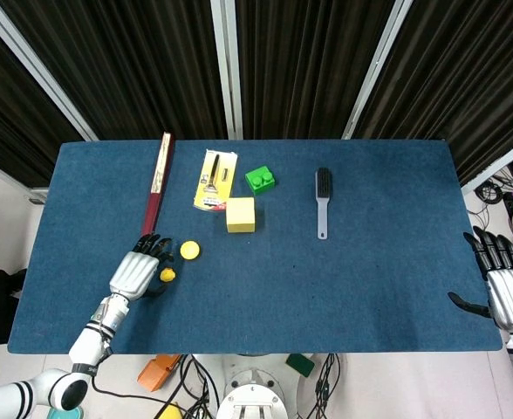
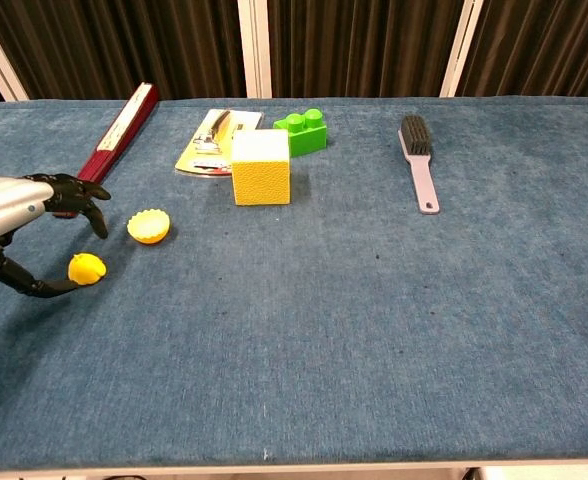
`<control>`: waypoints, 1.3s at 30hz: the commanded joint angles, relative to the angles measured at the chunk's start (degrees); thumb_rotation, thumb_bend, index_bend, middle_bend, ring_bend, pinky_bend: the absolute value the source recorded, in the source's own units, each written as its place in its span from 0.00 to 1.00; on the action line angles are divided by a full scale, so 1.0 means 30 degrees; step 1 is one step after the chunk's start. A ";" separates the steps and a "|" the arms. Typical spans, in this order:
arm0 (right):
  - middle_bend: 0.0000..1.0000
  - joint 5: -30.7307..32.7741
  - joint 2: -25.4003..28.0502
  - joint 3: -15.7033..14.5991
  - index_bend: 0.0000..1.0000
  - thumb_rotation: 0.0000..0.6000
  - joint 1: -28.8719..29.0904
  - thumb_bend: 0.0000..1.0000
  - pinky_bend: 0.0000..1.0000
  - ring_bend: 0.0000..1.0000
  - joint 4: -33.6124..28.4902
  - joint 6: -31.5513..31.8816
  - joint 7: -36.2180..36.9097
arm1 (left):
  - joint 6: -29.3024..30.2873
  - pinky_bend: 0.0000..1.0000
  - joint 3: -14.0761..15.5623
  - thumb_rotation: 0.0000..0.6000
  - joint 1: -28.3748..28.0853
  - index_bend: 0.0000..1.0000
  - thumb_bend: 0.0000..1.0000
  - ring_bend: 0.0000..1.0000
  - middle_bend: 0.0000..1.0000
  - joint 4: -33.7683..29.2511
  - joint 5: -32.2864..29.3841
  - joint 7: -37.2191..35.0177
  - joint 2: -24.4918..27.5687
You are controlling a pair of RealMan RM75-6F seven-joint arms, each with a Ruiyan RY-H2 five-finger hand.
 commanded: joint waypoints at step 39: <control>0.00 -0.0019 0.0031 -0.0114 0.00 1.00 -0.0411 0.22 0.00 0.00 -0.0043 0.0503 -0.0011 | -0.1292 0.00 -0.2128 1.00 -0.3003 0.52 0.38 0.00 0.09 -0.0176 -0.1797 0.0330 -0.0593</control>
